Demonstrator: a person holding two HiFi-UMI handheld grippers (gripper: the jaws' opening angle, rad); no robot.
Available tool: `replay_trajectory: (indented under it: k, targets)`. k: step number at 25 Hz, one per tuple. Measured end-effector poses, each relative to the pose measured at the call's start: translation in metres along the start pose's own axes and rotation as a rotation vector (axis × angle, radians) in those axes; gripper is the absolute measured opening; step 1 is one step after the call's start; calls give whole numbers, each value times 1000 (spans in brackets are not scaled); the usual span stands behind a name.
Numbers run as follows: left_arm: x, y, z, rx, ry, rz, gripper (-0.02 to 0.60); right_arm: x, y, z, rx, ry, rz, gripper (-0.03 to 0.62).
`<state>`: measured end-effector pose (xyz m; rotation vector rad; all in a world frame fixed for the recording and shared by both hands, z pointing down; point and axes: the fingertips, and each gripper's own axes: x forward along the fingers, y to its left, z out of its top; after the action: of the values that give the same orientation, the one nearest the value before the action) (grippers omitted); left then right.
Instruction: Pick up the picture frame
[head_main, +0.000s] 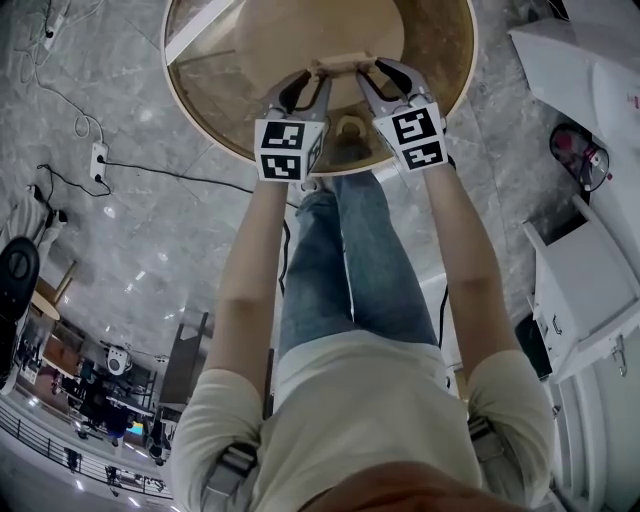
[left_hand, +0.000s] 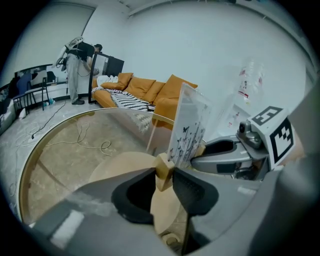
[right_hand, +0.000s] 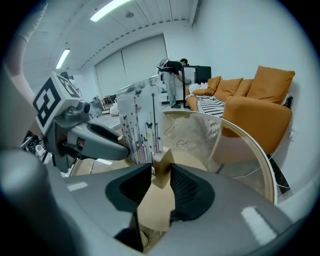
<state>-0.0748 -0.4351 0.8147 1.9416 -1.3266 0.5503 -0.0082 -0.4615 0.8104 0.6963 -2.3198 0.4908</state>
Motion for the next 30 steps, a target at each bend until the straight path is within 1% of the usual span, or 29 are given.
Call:
replay_trajectory:
  k: [4,9,20,25,30]
  targets:
    - [-16,-5,4,-10,-16,0,107,-13,10,8,21,-23,-30,115]
    - [-45,-16,9,24,-31,-7,107,-38,29,16,47,-54,-65,115]
    - [-136,-55,11,61,-94,-28,106,-114,91,30,50,-110,-129,115]
    - [-178,-79,11,63,-130,-34,105,-154,117,36,43,-149,-158,114]
    - [-218,-92,8,64,-150,-40,104,-185,150,48,47,-170,-170,112]
